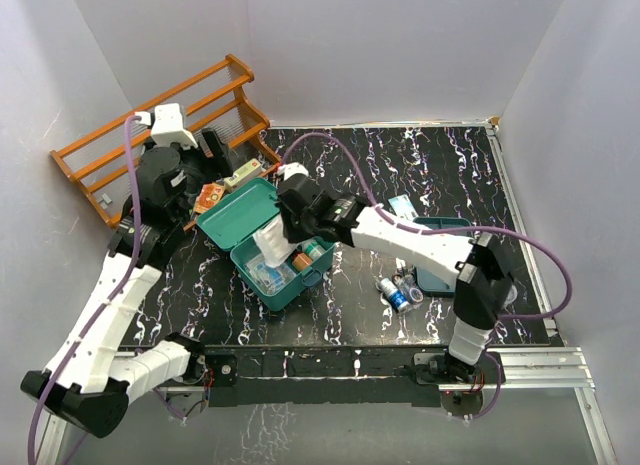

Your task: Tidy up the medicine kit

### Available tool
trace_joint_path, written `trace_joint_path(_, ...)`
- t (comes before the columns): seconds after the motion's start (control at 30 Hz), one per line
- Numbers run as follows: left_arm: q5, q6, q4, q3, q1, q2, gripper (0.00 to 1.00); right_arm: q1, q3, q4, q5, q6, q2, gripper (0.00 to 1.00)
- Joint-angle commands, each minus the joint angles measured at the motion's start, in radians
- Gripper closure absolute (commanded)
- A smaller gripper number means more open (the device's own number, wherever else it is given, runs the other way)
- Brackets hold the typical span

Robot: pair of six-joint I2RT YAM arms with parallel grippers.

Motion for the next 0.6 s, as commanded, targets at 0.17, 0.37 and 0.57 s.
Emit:
trace_joint_path(0.17,-0.072,0.026,-0.048,-0.011,0.003,-0.105,0.28,0.077,0.086,-0.036,-0.132,-0.015,0.123,0.92)
trace_joint_path(0.37,-0.082,0.021,-0.076,-0.021,0.003,-0.126,0.28,0.085,0.099,-0.076,-0.132,0.011,0.197,0.92)
trace_joint_path(0.57,-0.080,0.015,-0.093,-0.017,0.003,-0.129,0.27,0.084,0.121,-0.076,-0.161,0.046,0.232,0.82)
